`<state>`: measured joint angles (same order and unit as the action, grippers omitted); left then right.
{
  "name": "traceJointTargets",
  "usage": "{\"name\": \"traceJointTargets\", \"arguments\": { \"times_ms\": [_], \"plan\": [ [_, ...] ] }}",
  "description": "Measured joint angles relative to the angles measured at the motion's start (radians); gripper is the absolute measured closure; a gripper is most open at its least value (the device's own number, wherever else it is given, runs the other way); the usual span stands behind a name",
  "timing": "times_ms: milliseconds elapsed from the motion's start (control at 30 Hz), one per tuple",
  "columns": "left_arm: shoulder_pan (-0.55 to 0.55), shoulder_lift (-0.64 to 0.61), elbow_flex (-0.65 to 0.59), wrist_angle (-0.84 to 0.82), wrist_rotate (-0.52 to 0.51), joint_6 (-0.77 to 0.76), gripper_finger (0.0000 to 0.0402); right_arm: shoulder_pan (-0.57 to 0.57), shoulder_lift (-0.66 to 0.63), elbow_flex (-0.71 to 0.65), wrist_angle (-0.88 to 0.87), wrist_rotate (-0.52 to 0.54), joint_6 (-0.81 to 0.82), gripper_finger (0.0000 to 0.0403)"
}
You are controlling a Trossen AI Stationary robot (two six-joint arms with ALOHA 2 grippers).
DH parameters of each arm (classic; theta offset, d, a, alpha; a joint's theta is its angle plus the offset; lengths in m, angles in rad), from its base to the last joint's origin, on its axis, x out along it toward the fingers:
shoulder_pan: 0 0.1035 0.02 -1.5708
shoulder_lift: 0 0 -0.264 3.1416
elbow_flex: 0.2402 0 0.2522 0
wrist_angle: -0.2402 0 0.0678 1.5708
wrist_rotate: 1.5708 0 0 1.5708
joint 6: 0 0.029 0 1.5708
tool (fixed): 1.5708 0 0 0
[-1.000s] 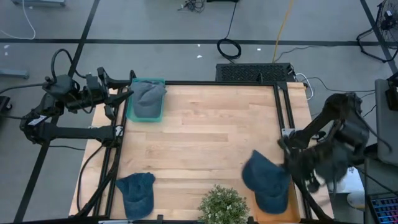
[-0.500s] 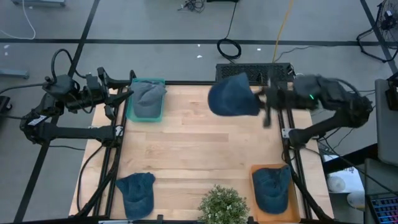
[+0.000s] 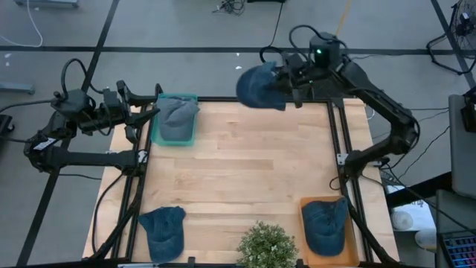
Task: Pick & Place hat
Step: Put the top blue cap into the orange bin
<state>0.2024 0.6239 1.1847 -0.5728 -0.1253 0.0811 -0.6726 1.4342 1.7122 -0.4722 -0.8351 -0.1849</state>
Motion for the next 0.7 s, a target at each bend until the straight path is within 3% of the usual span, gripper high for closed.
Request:
{"name": "traceJointTargets", "arguments": {
  "times_ms": [167,267,700],
  "plan": [
    [0.000,0.000,0.000,0.000,0.000,0.000,0.0224,-0.038,0.060,0.035,0.004,-0.430,0.120,0.0402],
    [0.000,0.000,0.000,0.000,0.000,0.000,0.0224,-0.028,0.051,0.054,0.005,-0.598,0.165,0.0402],
    [0.000,0.000,0.000,0.000,0.000,0.000,0.0224,-0.022,-0.193,0.059,0.055,-0.718,0.488,0.0402]
  ]
}}
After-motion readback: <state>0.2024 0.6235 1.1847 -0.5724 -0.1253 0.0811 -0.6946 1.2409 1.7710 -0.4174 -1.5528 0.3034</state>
